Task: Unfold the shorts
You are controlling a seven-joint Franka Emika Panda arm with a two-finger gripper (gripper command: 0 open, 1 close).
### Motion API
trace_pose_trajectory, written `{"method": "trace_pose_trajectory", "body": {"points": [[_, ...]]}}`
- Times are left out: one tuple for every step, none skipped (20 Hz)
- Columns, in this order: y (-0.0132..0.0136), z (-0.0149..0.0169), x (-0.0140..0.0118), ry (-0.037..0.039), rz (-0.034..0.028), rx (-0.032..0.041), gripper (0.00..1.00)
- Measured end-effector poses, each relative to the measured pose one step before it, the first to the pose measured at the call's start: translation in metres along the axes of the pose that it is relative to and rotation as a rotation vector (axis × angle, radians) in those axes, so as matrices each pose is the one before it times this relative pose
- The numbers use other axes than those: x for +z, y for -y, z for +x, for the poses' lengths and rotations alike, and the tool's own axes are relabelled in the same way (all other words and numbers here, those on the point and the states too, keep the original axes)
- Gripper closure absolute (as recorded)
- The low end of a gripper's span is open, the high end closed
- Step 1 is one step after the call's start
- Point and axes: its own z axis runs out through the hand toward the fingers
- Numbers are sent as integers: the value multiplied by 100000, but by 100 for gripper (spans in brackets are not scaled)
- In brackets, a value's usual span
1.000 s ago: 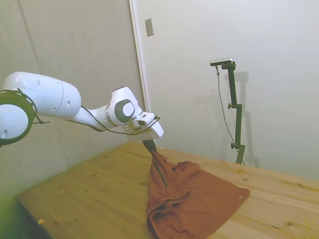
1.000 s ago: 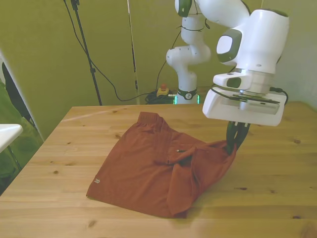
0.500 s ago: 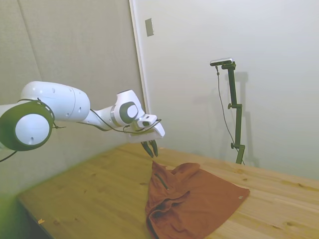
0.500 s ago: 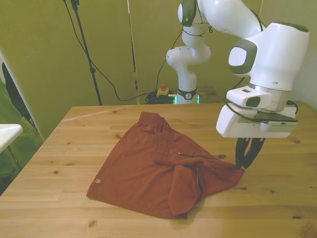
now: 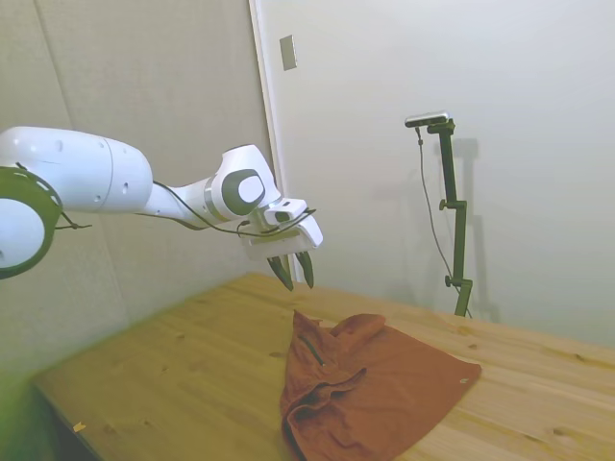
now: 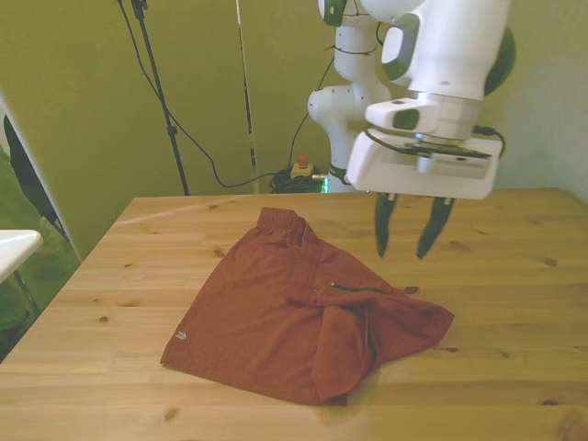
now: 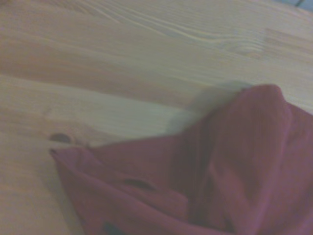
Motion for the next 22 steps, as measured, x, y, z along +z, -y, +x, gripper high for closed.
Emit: {"method": "trace_pose_trajectory", "body": {"points": [[-1697,404,227,1305,40,421,0],[-1687,549,409,1162,495,208,0],[-1743,710,527,552,460,-21,0],[-1700,805,737,906,1262,-85,0],[-1666,775,815,1155,1417,-688,0],[-1566,751,859,1107,1084,-986,0],[-1314,547,811,1467,903,-1049,0],[-1031,381,803,1595,1069,-1225,0],[-617,186,727,1221,561,-1028,0],[-367,77,697,976,664,-972,0],[-173,-14,630,716,481,-791,0],[-37,-65,551,336,239,-808,0],[-24,-111,549,220,261,-720,0],[-39,-175,570,430,504,-384,0],[-49,-169,532,680,544,-386,0],[-112,-167,565,755,352,-252,0],[-150,-126,570,442,123,-134,0],[-145,-71,482,405,-174,-1,0],[-200,-32,447,79,-125,199,0],[-216,-16,394,59,-72,253,0],[-234,-5,381,283,29,154,0],[-210,74,392,187,467,241,0]]}}
